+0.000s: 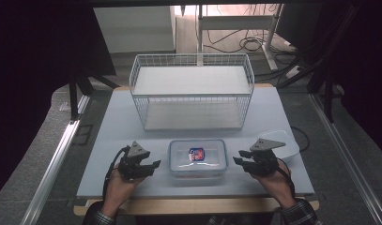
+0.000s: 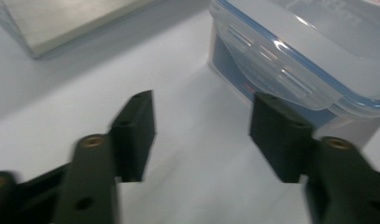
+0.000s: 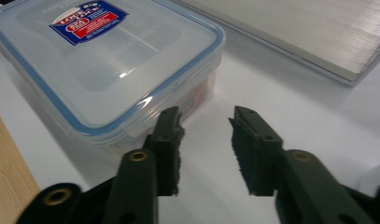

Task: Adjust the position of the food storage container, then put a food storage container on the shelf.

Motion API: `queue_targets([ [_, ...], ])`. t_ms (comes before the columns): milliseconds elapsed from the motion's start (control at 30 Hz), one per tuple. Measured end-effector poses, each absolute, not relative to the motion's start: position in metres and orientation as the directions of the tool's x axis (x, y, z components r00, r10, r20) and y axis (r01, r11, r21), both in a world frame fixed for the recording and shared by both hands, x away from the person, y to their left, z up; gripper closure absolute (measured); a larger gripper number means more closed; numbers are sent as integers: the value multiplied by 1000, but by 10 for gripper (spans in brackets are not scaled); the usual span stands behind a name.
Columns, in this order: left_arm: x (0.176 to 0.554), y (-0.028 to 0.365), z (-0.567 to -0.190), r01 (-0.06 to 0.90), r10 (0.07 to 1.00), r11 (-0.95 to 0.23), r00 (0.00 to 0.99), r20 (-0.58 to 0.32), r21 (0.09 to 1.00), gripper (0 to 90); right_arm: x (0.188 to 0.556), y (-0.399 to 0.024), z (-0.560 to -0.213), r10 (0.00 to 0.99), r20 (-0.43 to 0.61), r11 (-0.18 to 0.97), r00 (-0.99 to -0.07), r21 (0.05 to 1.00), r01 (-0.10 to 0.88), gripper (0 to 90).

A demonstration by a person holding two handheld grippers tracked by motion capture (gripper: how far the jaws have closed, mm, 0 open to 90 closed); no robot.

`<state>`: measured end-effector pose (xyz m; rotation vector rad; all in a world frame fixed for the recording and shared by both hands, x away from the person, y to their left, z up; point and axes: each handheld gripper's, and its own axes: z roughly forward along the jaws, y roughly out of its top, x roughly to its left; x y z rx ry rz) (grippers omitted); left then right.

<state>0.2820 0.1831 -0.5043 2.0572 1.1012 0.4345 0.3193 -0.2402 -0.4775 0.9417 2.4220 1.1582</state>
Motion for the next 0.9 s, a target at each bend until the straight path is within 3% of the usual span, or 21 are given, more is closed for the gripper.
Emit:
queue_targets([
  [167,282,185,-503,552,813,-327,579,-69,767,219,321,-241,-476,676,22,446,-737,783,433,404],
  [267,282,182,-503,549,811,-334,581,-63,766,174,322,-241,-475,673,35,435,-739,789,433,358],
  [333,282,179,-503,539,810,-355,585,-37,764,115,323,-241,-474,657,53,428,-752,796,429,264],
  [367,281,178,-503,533,810,-365,587,-22,763,115,323,-241,-474,657,53,428,-752,796,429,264],
  [433,281,176,-500,520,800,-350,598,-40,779,80,324,-240,-474,650,60,419,-757,803,424,164],
  [500,282,176,-499,503,788,-347,614,-44,792,67,325,-238,-475,643,71,419,-762,801,428,119],
  [733,286,179,-495,502,782,-332,620,-65,798,58,327,-229,-473,626,80,411,-776,812,415,82],
  [900,293,171,-487,525,766,-352,638,-84,775,60,337,-217,-476,605,135,440,-784,764,472,36],
])
